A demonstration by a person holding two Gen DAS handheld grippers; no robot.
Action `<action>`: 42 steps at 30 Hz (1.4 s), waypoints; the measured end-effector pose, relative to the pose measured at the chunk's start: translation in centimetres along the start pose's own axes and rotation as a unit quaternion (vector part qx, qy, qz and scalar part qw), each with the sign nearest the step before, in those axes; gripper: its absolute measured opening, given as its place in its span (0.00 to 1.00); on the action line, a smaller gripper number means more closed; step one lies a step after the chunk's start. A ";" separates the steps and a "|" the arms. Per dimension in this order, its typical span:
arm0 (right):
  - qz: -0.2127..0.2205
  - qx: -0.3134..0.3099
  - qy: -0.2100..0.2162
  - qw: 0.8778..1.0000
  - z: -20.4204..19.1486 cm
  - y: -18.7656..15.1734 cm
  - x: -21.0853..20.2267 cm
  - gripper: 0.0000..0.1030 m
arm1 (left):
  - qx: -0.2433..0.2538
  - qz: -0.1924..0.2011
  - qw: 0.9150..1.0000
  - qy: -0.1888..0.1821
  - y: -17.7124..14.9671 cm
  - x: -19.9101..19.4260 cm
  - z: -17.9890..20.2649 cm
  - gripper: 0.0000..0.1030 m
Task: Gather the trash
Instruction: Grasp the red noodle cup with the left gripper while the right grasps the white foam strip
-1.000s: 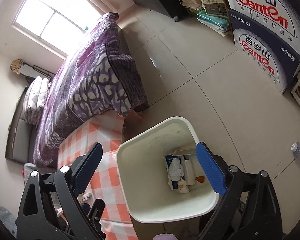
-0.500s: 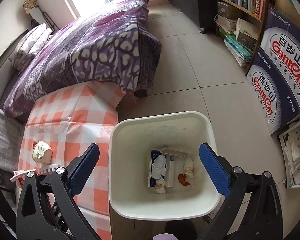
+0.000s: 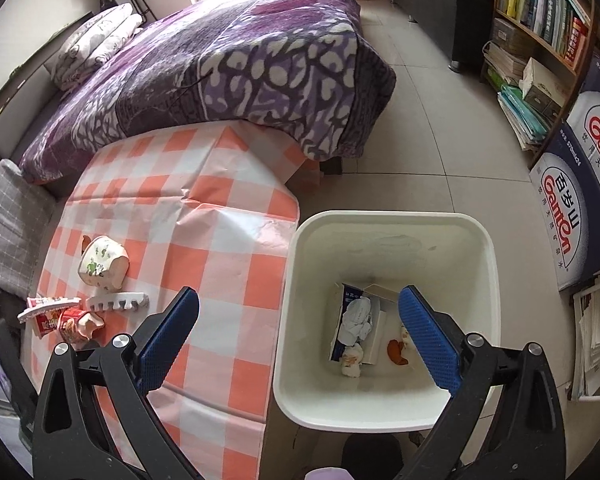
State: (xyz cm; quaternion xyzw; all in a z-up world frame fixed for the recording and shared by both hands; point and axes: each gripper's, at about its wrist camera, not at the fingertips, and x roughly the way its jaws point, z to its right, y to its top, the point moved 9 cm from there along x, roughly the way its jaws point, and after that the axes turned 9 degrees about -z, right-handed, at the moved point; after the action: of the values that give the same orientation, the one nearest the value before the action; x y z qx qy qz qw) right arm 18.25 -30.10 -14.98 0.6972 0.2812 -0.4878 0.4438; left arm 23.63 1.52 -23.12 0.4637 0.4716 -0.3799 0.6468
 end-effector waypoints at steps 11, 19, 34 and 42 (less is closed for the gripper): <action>-0.005 -0.076 0.014 0.997 -7.6 0.5 3.1 0.93 | -0.165 -0.032 0.982 -0.081 4.4 2.2 -4.3 0.75; 0.002 -0.156 -0.003 0.988 -12.5 0.0 5.9 0.93 | -0.185 -0.042 0.973 -0.134 4.6 4.1 -4.0 0.66; 0.012 -0.358 -0.012 0.933 -22.1 -4.8 9.8 0.91 | -0.026 -0.013 0.987 -0.159 1.1 2.0 -7.9 0.42; -0.001 -0.401 -0.033 0.916 -24.4 -5.2 12.4 0.86 | -0.009 -0.008 0.988 -0.152 -1.2 0.9 -11.7 0.35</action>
State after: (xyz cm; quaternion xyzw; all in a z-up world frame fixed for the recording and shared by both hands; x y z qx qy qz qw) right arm 29.00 -6.48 -25.07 0.4441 0.4391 -0.3576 0.6943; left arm 19.72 12.36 -25.70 0.3912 0.3746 -0.4466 0.7122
